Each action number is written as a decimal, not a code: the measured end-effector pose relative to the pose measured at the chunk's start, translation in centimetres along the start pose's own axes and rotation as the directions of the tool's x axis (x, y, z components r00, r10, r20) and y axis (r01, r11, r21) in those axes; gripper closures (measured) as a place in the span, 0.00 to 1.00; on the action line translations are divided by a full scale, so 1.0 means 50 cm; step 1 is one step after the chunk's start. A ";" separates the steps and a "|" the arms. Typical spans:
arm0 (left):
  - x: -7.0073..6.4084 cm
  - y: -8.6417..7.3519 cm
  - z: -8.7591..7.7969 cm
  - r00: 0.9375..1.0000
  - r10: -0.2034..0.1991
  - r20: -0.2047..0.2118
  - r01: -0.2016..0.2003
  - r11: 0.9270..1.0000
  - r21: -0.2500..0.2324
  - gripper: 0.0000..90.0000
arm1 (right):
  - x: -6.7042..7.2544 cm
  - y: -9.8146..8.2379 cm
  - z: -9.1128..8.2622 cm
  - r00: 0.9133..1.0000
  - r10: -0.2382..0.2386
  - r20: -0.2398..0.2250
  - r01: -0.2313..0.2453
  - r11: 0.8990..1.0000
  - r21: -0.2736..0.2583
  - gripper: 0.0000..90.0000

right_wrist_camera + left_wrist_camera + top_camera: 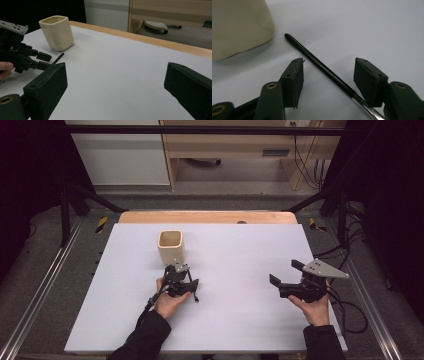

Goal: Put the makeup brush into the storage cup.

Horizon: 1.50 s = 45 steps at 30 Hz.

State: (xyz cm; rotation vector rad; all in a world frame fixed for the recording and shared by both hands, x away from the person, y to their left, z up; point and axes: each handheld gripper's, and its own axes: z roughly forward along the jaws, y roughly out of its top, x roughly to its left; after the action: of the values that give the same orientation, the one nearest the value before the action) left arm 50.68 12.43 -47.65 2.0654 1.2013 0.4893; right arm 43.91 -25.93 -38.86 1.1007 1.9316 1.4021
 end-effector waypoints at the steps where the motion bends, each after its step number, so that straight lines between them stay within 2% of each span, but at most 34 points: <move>1: -0.002 -0.001 0.002 1.000 -0.003 0.000 0.003 1.000 -0.003 0.46 | 0.000 0.000 0.000 1.000 0.000 0.000 0.000 1.000 0.000 0.06; 6: -0.008 -0.002 0.002 0.999 0.028 -0.019 -0.028 0.999 0.015 0.53 | 0.000 0.001 -0.002 1.000 0.012 0.001 -0.012 1.000 -0.005 0.06; 17: -0.014 -0.001 -0.003 0.999 0.044 0.011 -0.044 0.999 0.027 0.72 | 0.001 0.001 -0.001 1.000 0.013 0.002 -0.013 1.000 -0.006 0.05; 24: -0.017 -0.001 -0.002 0.999 0.036 0.041 -0.037 0.999 0.019 0.78 | -0.001 0.001 -0.002 1.000 0.012 0.001 -0.012 1.000 -0.006 0.05; 32: -0.020 0.000 -0.004 0.996 0.044 0.072 -0.046 0.999 0.027 0.84 | 0.000 0.001 -0.002 1.000 0.017 -0.001 -0.017 1.000 -0.008 0.05; 35: -0.024 0.000 -0.004 0.995 0.062 0.073 -0.065 0.997 0.032 0.85 | 0.000 0.001 -0.002 1.000 0.019 -0.003 -0.019 1.000 -0.008 0.05; 40: -0.029 0.001 -0.003 0.994 0.061 0.091 -0.065 0.997 0.032 0.88 | 0.000 0.001 -0.002 1.000 0.015 -0.004 -0.015 1.000 -0.006 0.05; 44: -0.034 0.001 -0.004 0.992 0.078 0.099 -0.082 0.996 0.034 0.91 | 0.000 0.001 -0.001 1.000 0.017 -0.004 -0.017 1.000 -0.008 0.05; 45: -0.035 0.002 -0.005 0.990 0.089 0.112 -0.094 0.995 0.042 0.91 | 0.000 0.001 -0.002 1.000 0.016 -0.006 -0.016 1.000 -0.006 0.05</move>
State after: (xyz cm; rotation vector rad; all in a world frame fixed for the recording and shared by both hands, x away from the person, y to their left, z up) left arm 49.70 10.97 -47.40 2.1657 1.0673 0.3868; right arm 43.87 -25.98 -38.79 1.1127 1.9255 1.4198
